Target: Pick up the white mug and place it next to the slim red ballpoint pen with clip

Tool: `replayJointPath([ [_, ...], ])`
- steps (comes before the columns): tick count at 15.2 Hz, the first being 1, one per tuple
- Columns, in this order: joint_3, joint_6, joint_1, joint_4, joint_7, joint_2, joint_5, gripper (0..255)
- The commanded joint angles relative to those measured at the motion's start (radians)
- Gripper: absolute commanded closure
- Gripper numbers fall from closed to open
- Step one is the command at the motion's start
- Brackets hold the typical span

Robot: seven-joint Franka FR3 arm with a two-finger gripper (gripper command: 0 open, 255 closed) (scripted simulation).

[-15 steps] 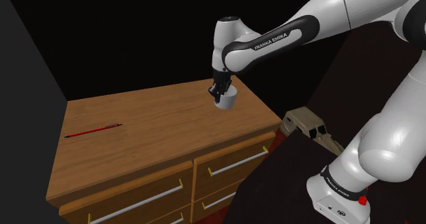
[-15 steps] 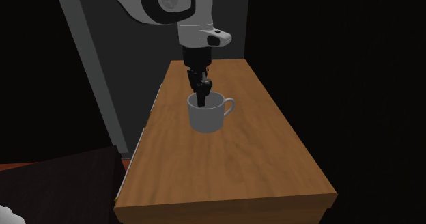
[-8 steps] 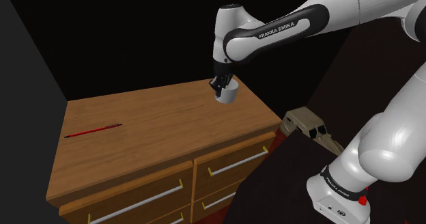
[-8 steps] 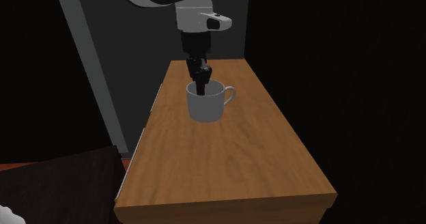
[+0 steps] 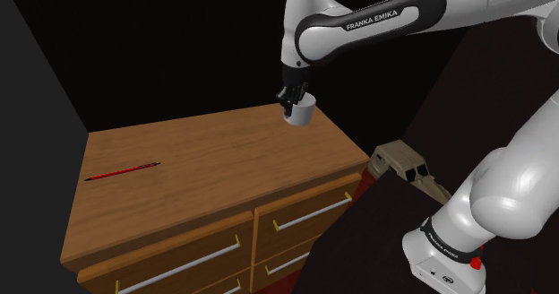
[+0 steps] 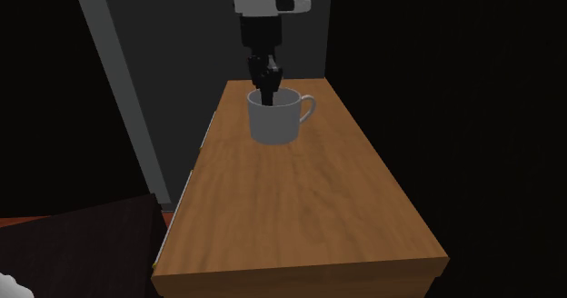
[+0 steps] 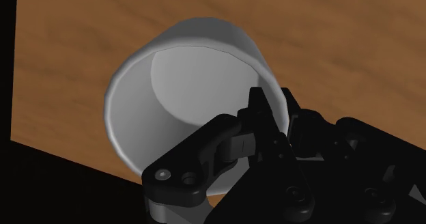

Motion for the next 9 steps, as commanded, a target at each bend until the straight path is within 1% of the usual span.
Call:
replayJointPath([
  [1,0.0,-0.026,0.0,0.014,-0.003,-0.012,0.003,255],
  [9,0.0,-0.13,0.0,0.093,-0.012,-0.037,0.011,255],
])
